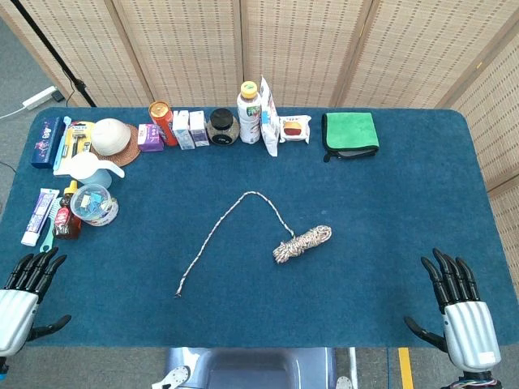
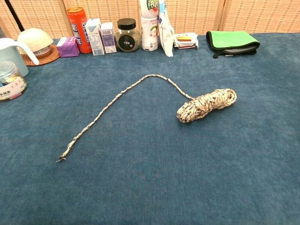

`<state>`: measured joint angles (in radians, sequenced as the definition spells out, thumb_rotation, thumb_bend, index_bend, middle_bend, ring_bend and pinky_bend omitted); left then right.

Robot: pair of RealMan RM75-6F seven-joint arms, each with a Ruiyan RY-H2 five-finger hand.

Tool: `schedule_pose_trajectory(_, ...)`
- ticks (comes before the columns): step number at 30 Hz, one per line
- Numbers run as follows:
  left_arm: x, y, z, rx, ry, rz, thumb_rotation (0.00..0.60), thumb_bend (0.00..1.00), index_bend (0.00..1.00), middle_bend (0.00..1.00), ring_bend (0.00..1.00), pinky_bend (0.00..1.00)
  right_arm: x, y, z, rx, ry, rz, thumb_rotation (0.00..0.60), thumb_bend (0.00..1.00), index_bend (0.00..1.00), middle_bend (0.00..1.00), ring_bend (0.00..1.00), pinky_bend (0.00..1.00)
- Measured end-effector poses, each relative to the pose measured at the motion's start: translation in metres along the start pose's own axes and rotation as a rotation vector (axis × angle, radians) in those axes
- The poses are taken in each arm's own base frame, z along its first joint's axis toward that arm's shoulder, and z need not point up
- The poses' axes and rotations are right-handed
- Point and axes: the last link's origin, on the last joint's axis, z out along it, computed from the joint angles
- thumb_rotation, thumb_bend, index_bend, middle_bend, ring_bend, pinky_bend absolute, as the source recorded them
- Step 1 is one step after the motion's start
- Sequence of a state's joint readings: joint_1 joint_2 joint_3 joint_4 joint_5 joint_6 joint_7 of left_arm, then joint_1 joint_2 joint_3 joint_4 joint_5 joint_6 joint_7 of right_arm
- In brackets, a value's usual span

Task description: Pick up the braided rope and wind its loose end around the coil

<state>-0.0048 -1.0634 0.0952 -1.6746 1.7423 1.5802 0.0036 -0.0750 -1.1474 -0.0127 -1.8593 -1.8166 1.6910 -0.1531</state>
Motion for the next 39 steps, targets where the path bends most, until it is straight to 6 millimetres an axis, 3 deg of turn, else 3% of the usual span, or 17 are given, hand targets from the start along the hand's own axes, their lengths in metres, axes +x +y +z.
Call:
schedule_pose_trajectory(30, -0.002, 0.0, 0.003, 0.009, -0.004, 0.006, 0.6, 0.0, 0.0, 0.0, 0.0, 0.0, -0.01, -0.004, 0.001, 0.01, -0.062, -0.002, 0.6, 0.0, 0.0, 0.0, 0.0, 0.0)
schedule_pose_trajectory(39, -0.003, 0.005, 0.0, 0.0, -0.002, 0.009, 0.6, 0.0, 0.0, 0.0, 0.0, 0.0, -0.04, -0.031, 0.049, 0.197, -0.176, -0.079, 0.6, 0.0, 0.02, 0.0, 0.0, 0.0)
